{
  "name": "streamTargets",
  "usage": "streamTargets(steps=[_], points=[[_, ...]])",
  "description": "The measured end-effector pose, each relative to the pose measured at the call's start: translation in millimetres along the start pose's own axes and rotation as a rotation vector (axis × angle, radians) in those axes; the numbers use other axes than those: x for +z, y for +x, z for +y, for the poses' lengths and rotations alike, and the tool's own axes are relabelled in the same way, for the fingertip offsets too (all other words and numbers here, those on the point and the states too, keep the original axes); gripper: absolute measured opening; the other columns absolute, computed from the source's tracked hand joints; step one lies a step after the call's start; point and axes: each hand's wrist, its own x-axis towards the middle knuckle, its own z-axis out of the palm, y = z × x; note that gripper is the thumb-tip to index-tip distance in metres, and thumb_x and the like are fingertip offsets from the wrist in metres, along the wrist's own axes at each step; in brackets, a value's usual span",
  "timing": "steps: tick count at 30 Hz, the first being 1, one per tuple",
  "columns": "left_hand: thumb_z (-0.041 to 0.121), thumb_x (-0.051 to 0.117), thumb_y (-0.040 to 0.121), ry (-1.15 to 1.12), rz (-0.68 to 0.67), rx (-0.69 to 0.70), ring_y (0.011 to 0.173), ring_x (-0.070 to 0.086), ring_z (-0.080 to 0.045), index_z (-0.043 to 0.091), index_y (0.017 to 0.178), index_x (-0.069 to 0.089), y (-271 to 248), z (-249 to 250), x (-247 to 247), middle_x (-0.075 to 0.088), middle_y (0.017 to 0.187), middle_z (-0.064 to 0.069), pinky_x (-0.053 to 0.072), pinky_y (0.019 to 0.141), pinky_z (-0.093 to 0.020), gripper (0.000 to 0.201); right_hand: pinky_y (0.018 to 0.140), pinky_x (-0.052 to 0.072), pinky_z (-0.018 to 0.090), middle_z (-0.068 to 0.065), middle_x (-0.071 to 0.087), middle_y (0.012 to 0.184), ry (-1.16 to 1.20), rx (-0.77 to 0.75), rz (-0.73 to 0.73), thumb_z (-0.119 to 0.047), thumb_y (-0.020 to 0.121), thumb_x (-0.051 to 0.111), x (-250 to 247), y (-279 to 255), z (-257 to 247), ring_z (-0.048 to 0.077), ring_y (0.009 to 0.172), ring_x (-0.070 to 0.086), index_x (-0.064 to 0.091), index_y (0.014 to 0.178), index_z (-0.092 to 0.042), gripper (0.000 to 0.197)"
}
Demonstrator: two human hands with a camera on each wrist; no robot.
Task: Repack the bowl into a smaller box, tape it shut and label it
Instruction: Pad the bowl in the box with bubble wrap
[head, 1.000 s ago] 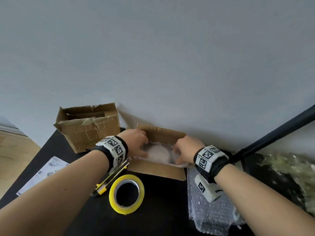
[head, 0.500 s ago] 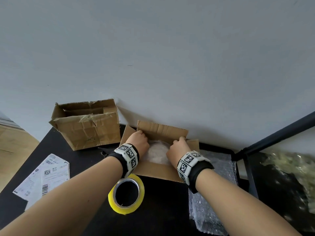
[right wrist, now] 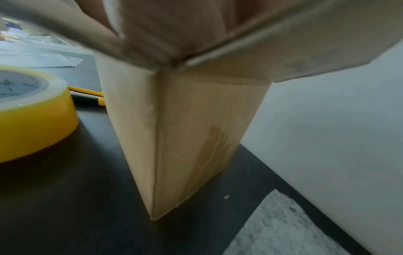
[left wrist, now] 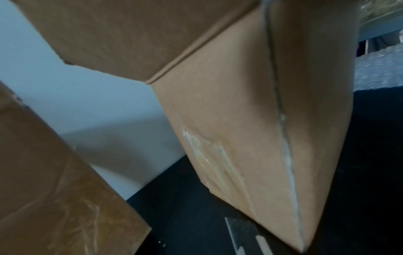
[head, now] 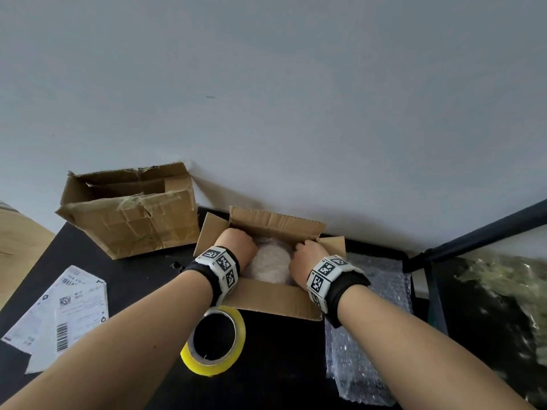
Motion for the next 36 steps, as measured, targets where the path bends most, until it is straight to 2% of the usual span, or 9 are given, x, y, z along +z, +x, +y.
streamTargets(steps=[5,9,13,16,20,22,25,30,36], points=[[0.008,0.043,0.097,-0.004,0.000,-0.007,0.119,0.055,-0.026,0.006,0.122,0.060,0,0,1,0.060,0.128,-0.009,0.045,0.096,-0.036,0.030,0.105,0.027,0.032,0.002,0.046,0.143,-0.044,-0.024,-0.007,-0.024,0.101,0.034,2,3,1,0.022,0.130,0.037,0.051,0.134,-0.018,0.038],[0.008,0.042,0.098,-0.018,-0.021,0.001,0.121,0.053,-0.027,0.005,0.125,0.058,-2,-1,-1,0.058,0.130,-0.010,0.044,0.099,-0.036,0.032,0.098,0.039,0.033,0.011,0.052,0.134,-0.032,-0.039,0.057,-0.015,0.099,0.037,5,1,1,0.027,0.123,0.047,0.057,0.127,-0.010,0.035],[0.008,0.039,0.098,-0.065,-0.031,-0.004,0.123,0.052,-0.028,0.004,0.126,0.056,-8,-1,-4,0.056,0.132,-0.012,0.042,0.100,-0.035,0.033,0.082,0.048,0.036,0.014,0.062,0.119,0.171,0.051,0.181,-0.002,0.093,0.045,-1,-13,-2,0.032,0.110,0.059,0.064,0.111,-0.004,0.027],[0.004,0.042,0.097,-0.104,0.012,-0.013,0.121,0.053,-0.029,0.003,0.126,0.056,-16,-1,-10,0.056,0.130,-0.012,0.043,0.098,-0.035,0.032,0.080,0.047,0.036,0.013,0.064,0.114,0.292,0.115,0.315,-0.005,0.090,0.049,2,-22,1,0.033,0.106,0.061,0.065,0.103,-0.006,0.021],[0.003,0.046,0.094,-0.137,0.069,-0.041,0.120,0.054,-0.030,0.003,0.123,0.057,-30,-1,-20,0.057,0.128,-0.012,0.045,0.094,-0.037,0.031,0.071,0.042,0.032,0.006,0.064,0.108,0.452,0.198,0.512,-0.013,0.092,0.045,4,-37,8,0.028,0.100,0.062,0.066,0.100,-0.013,0.023],[0.007,0.051,0.092,-0.147,0.105,-0.041,0.116,0.056,-0.029,0.006,0.119,0.061,-36,1,-26,0.061,0.123,-0.010,0.046,0.091,-0.036,0.028,0.072,0.044,0.031,0.003,0.064,0.103,0.553,0.251,0.615,-0.017,0.094,0.043,7,-49,15,0.027,0.097,0.061,0.067,0.098,-0.017,0.024],[0.015,0.056,0.090,-0.146,0.186,-0.037,0.108,0.061,-0.027,0.012,0.111,0.065,-43,4,-35,0.065,0.116,-0.007,0.049,0.085,-0.036,0.023,0.076,0.046,0.031,0.001,0.066,0.100,0.691,0.336,0.682,-0.020,0.092,0.046,14,-70,26,0.026,0.096,0.061,0.067,0.093,-0.021,0.021],[0.017,0.049,0.092,-0.169,0.348,-0.024,0.105,0.061,-0.025,0.017,0.114,0.062,-53,18,-54,0.064,0.116,-0.004,0.049,0.080,-0.035,0.026,0.069,0.037,0.025,0.004,0.068,0.098,0.778,0.499,0.709,-0.020,0.091,0.048,36,-107,39,0.026,0.093,0.061,0.069,0.091,-0.018,0.020],[0.017,0.050,0.090,-0.145,0.480,0.077,0.107,0.059,-0.021,0.018,0.114,0.061,-53,53,-78,0.061,0.119,-0.001,0.050,0.083,-0.035,0.026,0.072,0.044,0.026,0.003,0.071,0.098,0.919,0.674,0.630,-0.020,0.091,0.051,80,-146,42,0.026,0.093,0.064,0.072,0.094,-0.021,0.021]])
